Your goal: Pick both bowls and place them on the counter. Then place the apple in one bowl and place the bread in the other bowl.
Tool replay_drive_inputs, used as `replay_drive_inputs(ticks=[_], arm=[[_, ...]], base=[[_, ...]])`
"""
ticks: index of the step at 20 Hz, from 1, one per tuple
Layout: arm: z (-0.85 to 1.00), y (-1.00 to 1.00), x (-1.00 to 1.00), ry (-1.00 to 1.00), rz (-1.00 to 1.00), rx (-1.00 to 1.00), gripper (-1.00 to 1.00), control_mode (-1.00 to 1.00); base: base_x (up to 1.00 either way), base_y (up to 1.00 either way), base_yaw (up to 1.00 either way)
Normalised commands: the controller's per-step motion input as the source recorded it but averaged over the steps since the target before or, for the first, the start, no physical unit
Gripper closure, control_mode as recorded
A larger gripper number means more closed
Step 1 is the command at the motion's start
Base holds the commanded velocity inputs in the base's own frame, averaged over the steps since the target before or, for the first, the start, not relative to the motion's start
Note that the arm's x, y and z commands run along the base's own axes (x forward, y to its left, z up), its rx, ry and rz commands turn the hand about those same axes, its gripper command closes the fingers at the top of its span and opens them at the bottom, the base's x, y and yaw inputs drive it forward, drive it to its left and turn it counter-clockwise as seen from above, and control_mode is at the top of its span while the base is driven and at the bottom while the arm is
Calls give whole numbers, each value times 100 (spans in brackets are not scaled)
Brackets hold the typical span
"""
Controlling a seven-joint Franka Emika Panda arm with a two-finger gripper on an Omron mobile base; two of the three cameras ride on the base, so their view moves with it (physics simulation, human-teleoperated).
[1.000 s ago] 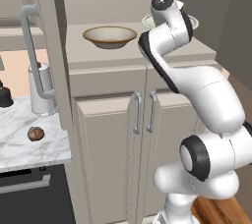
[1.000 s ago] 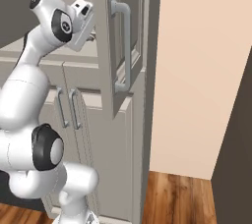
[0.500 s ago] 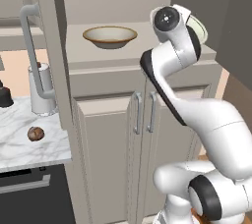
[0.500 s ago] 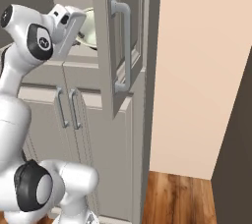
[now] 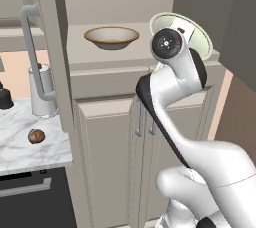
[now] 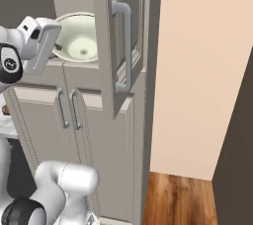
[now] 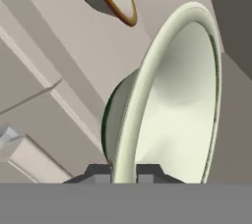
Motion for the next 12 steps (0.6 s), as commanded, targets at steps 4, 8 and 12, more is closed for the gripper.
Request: replay_drive_inputs(ticks=[4, 8, 12], arm=[[-15, 10, -89, 0, 0, -1, 100, -100], [-21, 9, -86, 0, 0, -2, 100, -100], [-24, 16, -49, 6, 0, -5, 100, -100]], base=[[0, 0, 0], [0, 0, 0], [0, 0, 0]])
